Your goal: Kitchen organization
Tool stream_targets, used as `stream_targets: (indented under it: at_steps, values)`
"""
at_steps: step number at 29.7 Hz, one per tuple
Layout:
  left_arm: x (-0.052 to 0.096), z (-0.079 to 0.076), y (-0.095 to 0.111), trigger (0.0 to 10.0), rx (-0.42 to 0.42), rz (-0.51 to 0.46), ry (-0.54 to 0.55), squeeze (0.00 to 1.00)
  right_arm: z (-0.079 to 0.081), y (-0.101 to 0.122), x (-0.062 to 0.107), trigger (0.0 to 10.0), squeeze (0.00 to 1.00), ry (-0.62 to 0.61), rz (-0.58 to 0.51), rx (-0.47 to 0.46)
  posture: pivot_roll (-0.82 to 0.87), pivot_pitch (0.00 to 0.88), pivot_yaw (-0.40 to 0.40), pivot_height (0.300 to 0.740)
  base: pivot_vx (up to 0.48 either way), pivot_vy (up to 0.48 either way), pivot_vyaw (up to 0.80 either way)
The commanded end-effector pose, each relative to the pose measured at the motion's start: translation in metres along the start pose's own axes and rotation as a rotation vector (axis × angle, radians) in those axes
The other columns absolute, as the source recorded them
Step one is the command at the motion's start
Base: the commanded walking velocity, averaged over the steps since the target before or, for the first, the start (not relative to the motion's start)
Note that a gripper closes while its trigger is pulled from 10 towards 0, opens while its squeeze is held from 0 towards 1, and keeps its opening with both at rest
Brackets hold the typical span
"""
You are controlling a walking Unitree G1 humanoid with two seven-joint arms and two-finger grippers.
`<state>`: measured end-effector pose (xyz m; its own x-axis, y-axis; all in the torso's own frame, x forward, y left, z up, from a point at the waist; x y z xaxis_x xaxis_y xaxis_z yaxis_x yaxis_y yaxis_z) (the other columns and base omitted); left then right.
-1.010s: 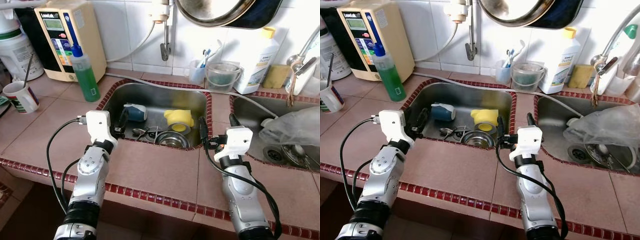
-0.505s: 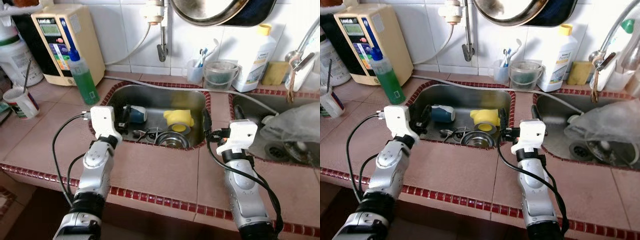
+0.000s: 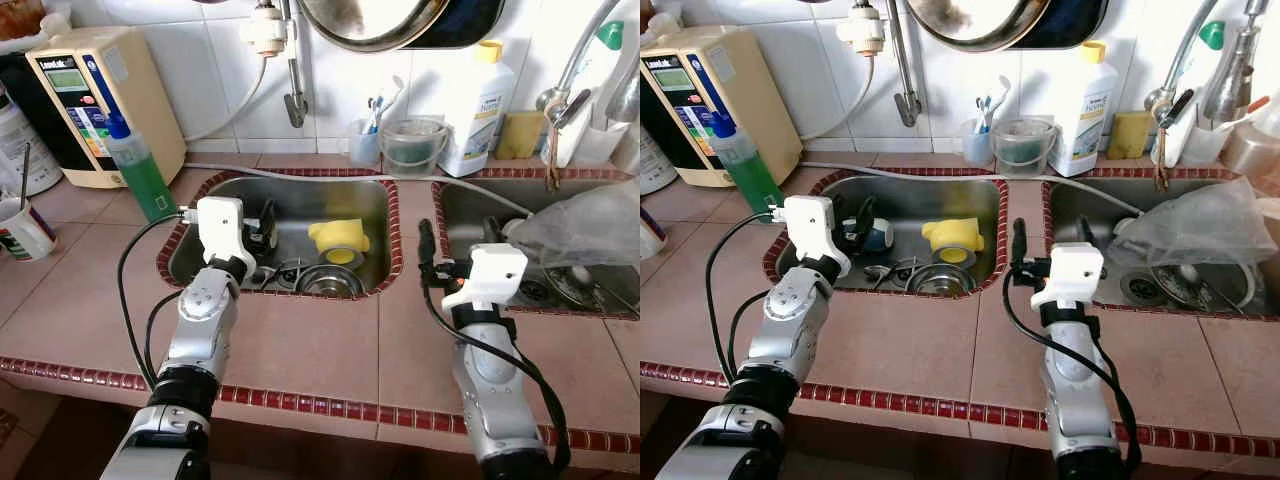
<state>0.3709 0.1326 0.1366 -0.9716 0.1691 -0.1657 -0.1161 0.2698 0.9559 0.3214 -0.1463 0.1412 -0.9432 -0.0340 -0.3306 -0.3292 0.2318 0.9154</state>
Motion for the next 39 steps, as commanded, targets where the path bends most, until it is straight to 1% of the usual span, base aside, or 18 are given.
stream_targets:
  at_steps: [1,4,5,9,10,11,12,15,17,21,22,27,31,33,35,39]
  values:
    - [0.004,0.012,0.006,10.0,-0.006,-0.025,0.047,0.0,0.009,0.001,-0.004,10.0,0.0,0.04,-0.001,-0.015,-0.23,0.0,0.091,0.74,0.0,0.0,0.0]
    - [0.013,0.022,0.005,10.0,-0.01,-0.034,0.088,0.0,0.017,0.002,-0.011,10.0,0.0,0.083,-0.004,-0.025,-0.19,0.0,0.055,0.74,0.0,0.0,0.0]
    - [0.015,0.023,0.004,10.0,-0.011,-0.032,0.096,0.0,0.018,0.002,-0.012,10.0,0.0,0.089,-0.003,-0.029,-0.18,0.0,0.05,0.74,0.0,0.0,0.0]
    - [0.015,0.025,0.005,10.0,-0.002,-0.032,0.104,0.0,0.024,0.003,-0.015,10.0,0.0,0.118,-0.004,-0.032,-0.17,0.0,0.032,0.74,0.0,0.0,0.0]
    - [0.015,0.026,0.003,10.0,0.021,-0.013,0.108,0.0,0.025,0.003,-0.016,10.0,0.0,0.125,-0.005,-0.032,-0.16,0.0,0.023,0.74,0.0,0.0,0.0]
    - [0.015,0.026,0.003,10.0,0.021,-0.013,0.108,0.0,0.025,0.003,-0.016,10.0,0.0,0.125,-0.005,-0.032,-0.16,0.0,0.023,0.74,0.0,0.0,0.0]
    - [0.014,0.025,0.001,10.0,0.056,0.0,0.106,0.0,0.026,0.004,-0.017,10.0,0.0,0.13,-0.006,-0.032,-0.16,0.0,0.02,0.74,0.0,0.0,0.0]
    - [0.012,0.023,0.0,10.0,0.054,0.017,0.09,0.0,0.026,0.005,-0.02,10.0,0.0,0.134,-0.01,-0.034,-0.15,0.0,0.007,0.74,0.0,0.0,0.0]
    - [0.01,0.02,0.0,10.0,0.016,0.017,0.086,0.0,0.025,0.005,-0.021,10.0,0.0,0.132,-0.01,-0.035,-0.15,0.0,0.005,0.74,0.0,0.0,0.0]
    - [0.008,0.018,0.001,10.0,0.007,0.011,0.075,0.0,0.025,0.005,-0.022,10.0,0.0,0.132,-0.01,-0.036,-0.16,0.0,0.006,0.74,0.0,0.0,0.0]
    - [0.006,0.013,0.002,10.0,-0.026,0.0,0.067,0.0,0.026,0.002,-0.02,10.0,0.0,0.134,-0.003,-0.039,-0.17,0.0,0.025,0.74,0.0,0.0,0.0]
    - [0.006,0.01,0.0,10.0,-0.04,-0.003,0.07,0.0,0.028,-0.002,-0.017,10.0,0.0,0.135,0.007,-0.046,-0.17,0.0,0.034,0.74,0.0,0.0,0.0]
    - [0.008,0.004,-0.004,10.0,-0.068,0.011,0.038,0.0,0.028,-0.007,-0.014,10.0,0.0,0.132,0.022,-0.052,-0.17,0.0,0.022,0.74,0.0,0.0,0.0]
    - [0.007,0.004,-0.003,10.0,-0.064,0.009,0.04,0.0,0.028,-0.007,-0.014,10.0,0.0,0.139,0.023,-0.051,-0.17,0.0,0.016,0.74,0.0,0.0,0.0]
    - [0.005,0.005,0.0,10.0,-0.061,-0.009,0.051,0.0,0.027,-0.009,-0.014,10.0,0.0,0.15,0.027,-0.05,-0.15,0.0,-0.005,0.74,0.0,0.0,0.0]
    - [0.005,0.004,0.003,10.0,-0.086,-0.029,0.058,0.0,0.029,-0.01,-0.015,10.0,0.0,0.168,0.031,-0.051,-0.11,0.0,-0.026,0.74,0.0,0.0,0.0]
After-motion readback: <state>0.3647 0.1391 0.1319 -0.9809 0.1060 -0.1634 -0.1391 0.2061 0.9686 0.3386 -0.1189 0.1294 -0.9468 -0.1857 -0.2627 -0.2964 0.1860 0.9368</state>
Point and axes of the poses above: a point about 5 cm out from each wrist's last joint towards the gripper, its own x axis pointing back from the gripper into the wrist, its own y axis along the axis of the wrist's last joint, z = x × y, the point moved 2 cm from there along -x, pointing out of the wrist towards the gripper, and after that the axes turned 11 degrees about x, right-handed, at the moved point
